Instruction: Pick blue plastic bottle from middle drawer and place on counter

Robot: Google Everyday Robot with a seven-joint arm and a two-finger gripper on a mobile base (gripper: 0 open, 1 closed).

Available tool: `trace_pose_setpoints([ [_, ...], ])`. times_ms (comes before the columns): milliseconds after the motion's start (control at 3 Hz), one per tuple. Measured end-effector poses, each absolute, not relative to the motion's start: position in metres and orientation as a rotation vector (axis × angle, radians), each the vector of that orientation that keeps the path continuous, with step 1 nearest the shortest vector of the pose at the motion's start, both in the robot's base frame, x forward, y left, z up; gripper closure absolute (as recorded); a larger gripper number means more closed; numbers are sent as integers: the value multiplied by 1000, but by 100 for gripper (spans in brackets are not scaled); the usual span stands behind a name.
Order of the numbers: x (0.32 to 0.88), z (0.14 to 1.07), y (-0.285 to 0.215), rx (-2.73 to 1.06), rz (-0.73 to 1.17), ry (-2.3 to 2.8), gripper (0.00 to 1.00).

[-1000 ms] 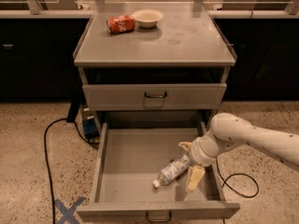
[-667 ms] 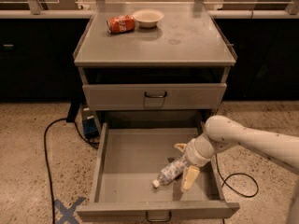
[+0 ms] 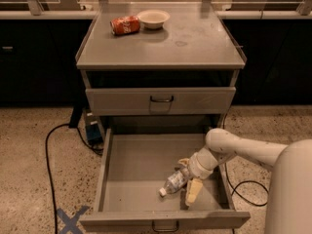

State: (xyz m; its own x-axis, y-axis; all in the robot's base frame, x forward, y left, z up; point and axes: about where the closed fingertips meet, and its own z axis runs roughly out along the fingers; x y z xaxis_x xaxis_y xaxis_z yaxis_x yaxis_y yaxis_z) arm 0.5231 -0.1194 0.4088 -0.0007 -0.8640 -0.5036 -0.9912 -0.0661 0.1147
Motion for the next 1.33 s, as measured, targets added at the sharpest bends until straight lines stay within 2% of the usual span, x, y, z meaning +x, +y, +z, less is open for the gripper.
trace_pose_setpoints([
  [333,519,363,-118,-1986,684,2009,0],
  [667,520,361,-118,-1982,680,2014,0],
  [1000,520,361,-118,-1982,680,2014,17],
  [1333,519,361,-118,-1982,680,2014,41],
])
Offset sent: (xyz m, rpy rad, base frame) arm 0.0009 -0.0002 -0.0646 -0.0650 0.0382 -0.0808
